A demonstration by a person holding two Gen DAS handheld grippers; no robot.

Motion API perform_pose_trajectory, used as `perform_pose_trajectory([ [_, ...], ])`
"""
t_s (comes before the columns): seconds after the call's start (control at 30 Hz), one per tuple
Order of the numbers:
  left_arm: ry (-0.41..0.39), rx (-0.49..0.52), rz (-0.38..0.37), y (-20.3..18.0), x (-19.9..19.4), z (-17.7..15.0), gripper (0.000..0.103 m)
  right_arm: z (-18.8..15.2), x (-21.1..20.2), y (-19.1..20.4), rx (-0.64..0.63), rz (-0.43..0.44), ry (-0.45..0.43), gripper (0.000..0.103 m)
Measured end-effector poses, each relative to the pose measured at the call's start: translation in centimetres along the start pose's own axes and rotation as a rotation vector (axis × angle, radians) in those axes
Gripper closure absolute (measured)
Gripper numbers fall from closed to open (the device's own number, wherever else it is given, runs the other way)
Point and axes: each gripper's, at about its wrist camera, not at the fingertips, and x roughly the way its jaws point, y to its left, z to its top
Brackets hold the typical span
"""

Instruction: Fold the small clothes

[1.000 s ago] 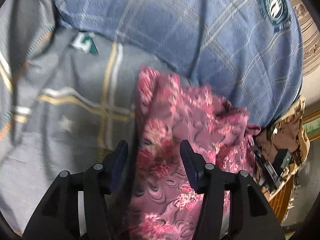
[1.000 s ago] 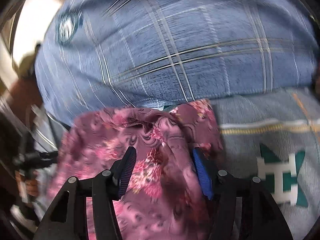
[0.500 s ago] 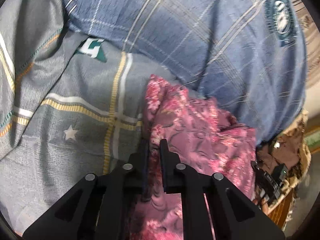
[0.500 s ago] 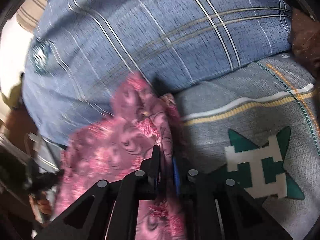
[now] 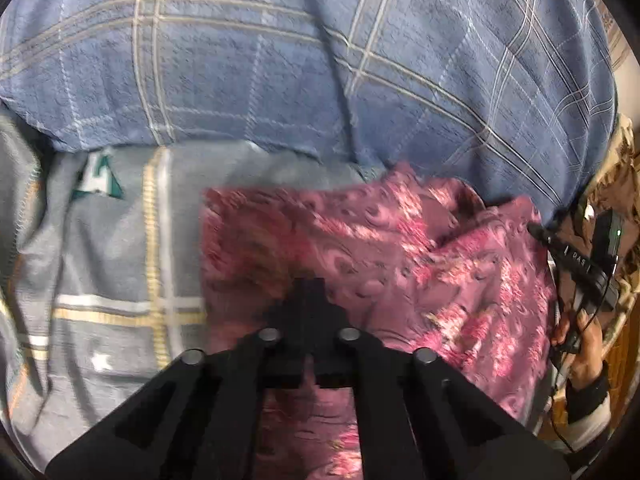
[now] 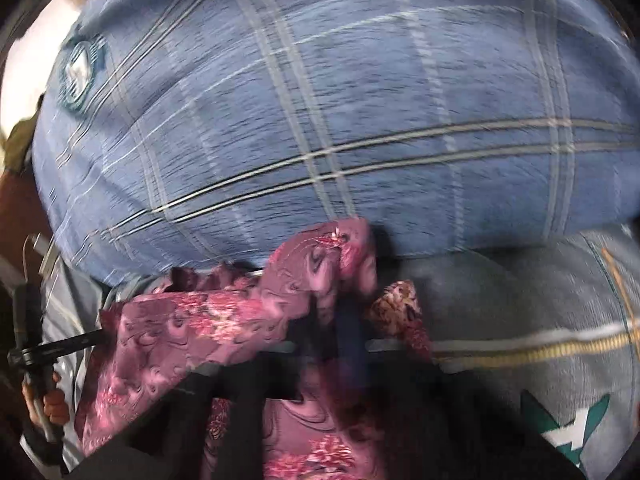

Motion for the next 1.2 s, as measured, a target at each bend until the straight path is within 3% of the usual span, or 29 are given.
perform_pose_trajectory([
  [0.1, -0.135, 0.004, -0.018, 0.0, -3.3, 0.4, 0.103, 0.6, -3.4, 0.6, -0.011, 0.090, -0.103, 0.099],
  [0.2, -0.239, -0.060, -0.029, 1.6, -5.6, 2.0, 0.103, 1.0, -6.4, -1.3, 0.085, 0.163, -0.217, 0.099],
  [0.27, -0.209, -0.111, -0.023, 3.3, -5.1, 3.0, 0.103, 1.0, -6.3, -3.1, 0.142, 0.164, -0.227, 0.099],
  [0.33, -0.156, -0.158, -0.100, 4.9, -4.6, 3.2, 0.103, 0.5, -4.9, -4.3, 0.170, 0.125, -0.175, 0.099],
  [0.4, -0.124, -0.169, -0.121, 5.7, -4.5, 2.6, 0.103, 0.0, -3.9, -4.8, 0.171, 0.121, -0.144, 0.099],
  [0.47, -0.069, -0.128, -0.100, 5.5, -4.0, 1.9, 0.094, -0.5, -3.2, -5.1, 0.175, 0.132, -0.136, 0.098],
  [0.53, -0.025, -0.118, -0.074, 5.3, -3.5, 1.5, 0.065, -0.8, -2.7, -5.1, 0.192, 0.143, -0.127, 0.097],
  [0.73, 0.003, -0.088, -0.062, 3.6, -2.1, 0.7, 0.043, -1.3, -1.7, -4.4, 0.187, 0.146, -0.085, 0.093],
  [0.8, 0.040, -0.046, -0.004, 2.8, -1.1, 0.5, 0.043, -1.4, -1.5, -4.3, 0.173, 0.131, -0.075, 0.093],
  [0.87, 0.029, -0.011, 0.061, 2.1, -0.7, 0.1, 0.047, -1.6, -1.3, -4.0, 0.154, 0.108, -0.067, 0.093],
  [0.9, 0.009, 0.007, 0.073, 1.9, -0.8, 0.0, 0.076, -1.7, -1.2, -3.9, 0.145, 0.102, -0.067, 0.094],
  [0.93, 0.000, 0.018, 0.075, 1.6, -1.0, -0.1, 0.098, -1.7, -1.3, -3.6, 0.124, 0.087, -0.069, 0.096],
  [1.0, -0.037, -0.019, 0.042, 1.8, -2.2, -0.3, 0.098, -1.6, -1.8, -3.0, 0.095, 0.088, -0.084, 0.098],
  [1.2, -0.184, -0.057, -0.015, 2.1, -7.2, 0.3, 0.099, -0.9, -6.6, -2.3, 0.108, 0.211, -0.214, 0.099],
])
